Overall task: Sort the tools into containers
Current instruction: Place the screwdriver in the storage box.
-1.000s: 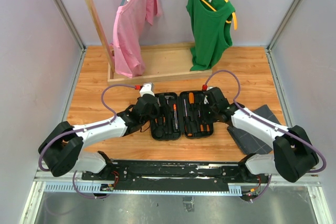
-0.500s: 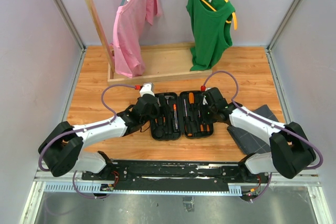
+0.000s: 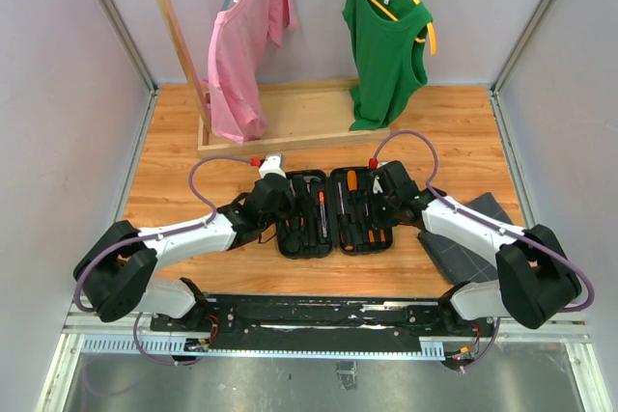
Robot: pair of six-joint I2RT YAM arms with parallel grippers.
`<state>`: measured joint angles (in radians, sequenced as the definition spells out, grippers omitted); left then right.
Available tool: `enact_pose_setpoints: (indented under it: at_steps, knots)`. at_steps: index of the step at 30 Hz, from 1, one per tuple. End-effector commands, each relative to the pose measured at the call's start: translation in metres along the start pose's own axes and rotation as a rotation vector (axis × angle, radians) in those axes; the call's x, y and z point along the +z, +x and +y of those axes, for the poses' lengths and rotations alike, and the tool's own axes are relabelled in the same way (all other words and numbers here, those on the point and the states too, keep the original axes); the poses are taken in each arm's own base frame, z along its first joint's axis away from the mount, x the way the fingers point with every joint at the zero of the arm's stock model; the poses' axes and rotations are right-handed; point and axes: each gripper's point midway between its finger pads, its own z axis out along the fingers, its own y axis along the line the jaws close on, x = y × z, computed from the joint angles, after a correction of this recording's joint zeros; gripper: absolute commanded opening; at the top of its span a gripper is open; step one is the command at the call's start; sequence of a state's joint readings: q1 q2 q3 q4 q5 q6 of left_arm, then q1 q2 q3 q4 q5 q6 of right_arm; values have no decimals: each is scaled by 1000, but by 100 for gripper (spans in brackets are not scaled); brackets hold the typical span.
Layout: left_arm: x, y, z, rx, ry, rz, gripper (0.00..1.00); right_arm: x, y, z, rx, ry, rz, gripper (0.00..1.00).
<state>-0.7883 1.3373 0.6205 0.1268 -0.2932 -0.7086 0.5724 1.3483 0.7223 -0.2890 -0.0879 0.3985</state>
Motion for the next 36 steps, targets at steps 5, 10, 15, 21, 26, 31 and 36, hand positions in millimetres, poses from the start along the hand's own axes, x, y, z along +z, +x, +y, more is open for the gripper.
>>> enact_pose_setpoints:
  at_steps: [5,10,15,21,26,31,36]
  knots:
    - [5,-3,-5,-11,14,-7,81,-12,34,-10,-14,10,126,13]
    - [4,-4,-5,-10,13,-9,81,-22,12,-4,-26,1,57,18]
    - [2,-3,-2,-11,7,-13,81,-31,-21,-1,-26,19,-34,23]
    - [2,-3,-2,-15,8,-12,81,-24,-34,0,-13,39,-42,22]
    - [0,-3,0,-14,2,-16,81,-14,-30,-3,5,59,-9,20]
    - [1,-2,0,-17,3,-14,81,-7,-26,-5,0,65,10,19]
    - [3,-1,0,-14,1,-7,81,0,-20,-7,2,68,29,17]
